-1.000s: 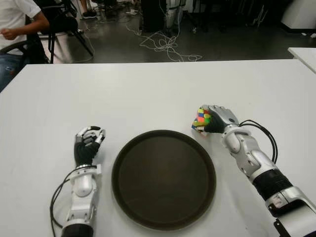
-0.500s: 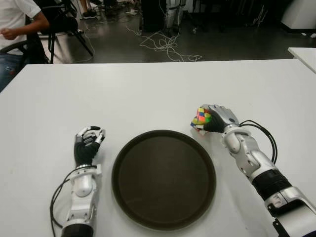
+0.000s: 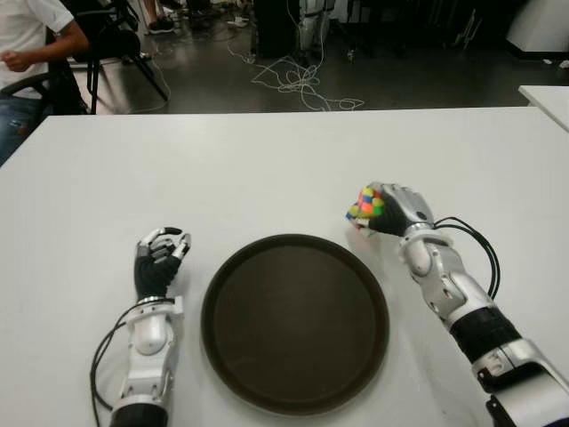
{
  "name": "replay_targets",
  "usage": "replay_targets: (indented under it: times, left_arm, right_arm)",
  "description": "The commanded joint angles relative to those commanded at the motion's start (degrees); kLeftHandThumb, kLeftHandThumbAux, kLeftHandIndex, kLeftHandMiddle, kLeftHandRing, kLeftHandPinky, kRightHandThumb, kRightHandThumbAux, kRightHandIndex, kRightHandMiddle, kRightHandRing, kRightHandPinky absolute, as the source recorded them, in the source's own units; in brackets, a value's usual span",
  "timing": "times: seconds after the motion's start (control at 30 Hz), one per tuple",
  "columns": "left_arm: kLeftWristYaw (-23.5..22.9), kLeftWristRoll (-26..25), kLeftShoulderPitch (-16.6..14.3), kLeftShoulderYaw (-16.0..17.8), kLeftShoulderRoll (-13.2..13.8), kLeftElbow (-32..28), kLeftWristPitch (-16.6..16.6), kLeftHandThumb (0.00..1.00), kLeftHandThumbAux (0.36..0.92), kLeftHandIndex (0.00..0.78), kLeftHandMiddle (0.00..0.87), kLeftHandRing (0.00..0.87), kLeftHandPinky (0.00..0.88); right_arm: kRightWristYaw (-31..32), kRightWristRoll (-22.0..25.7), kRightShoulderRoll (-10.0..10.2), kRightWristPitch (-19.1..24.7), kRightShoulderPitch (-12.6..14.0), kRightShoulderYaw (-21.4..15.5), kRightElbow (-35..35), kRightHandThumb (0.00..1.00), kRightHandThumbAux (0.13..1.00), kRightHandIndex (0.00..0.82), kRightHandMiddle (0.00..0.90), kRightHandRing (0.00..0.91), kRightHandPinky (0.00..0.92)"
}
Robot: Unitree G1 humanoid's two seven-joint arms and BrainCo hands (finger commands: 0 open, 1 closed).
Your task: Pick up the Rubik's Cube and put it in the plate
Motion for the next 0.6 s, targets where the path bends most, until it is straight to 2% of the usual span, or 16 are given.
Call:
replay_targets:
  times: [0.2, 0.43, 0.6]
  left_arm:
    - [-0.1, -0.5, -0.2, 0.3, -0.2, 0.8, -0.8, 0.705, 0.707, 0.443, 0.816, 0.835, 0.823]
    - [-0.4, -1.1, -0.3, 0.5, -0.5, 0.4, -0.2, 0.704, 0.707, 0.443, 0.815, 0.837, 0.829]
    - [-0.2, -0.8, -0.2, 0.5, -0.5, 0.1, 0.4, 0.704, 0.707, 0.443, 0.814, 0.836, 0.826]
  right_arm:
    - [-3.0, 7.0, 1.9, -3.3, 2.7, -6.4, -3.5, 0.695, 0.726, 0.436, 0.749, 0.765, 0.765]
    - [-4.6, 13.3, 3.8, -5.3, 3.3, -12.1, -7.0, 0.696, 0.725, 0.439, 0.794, 0.806, 0.796]
    - [-4.4, 17.2, 5.7, -5.2, 4.3, -15.2, -13.2, 0.697, 0.724, 0.439, 0.801, 0.808, 0.798]
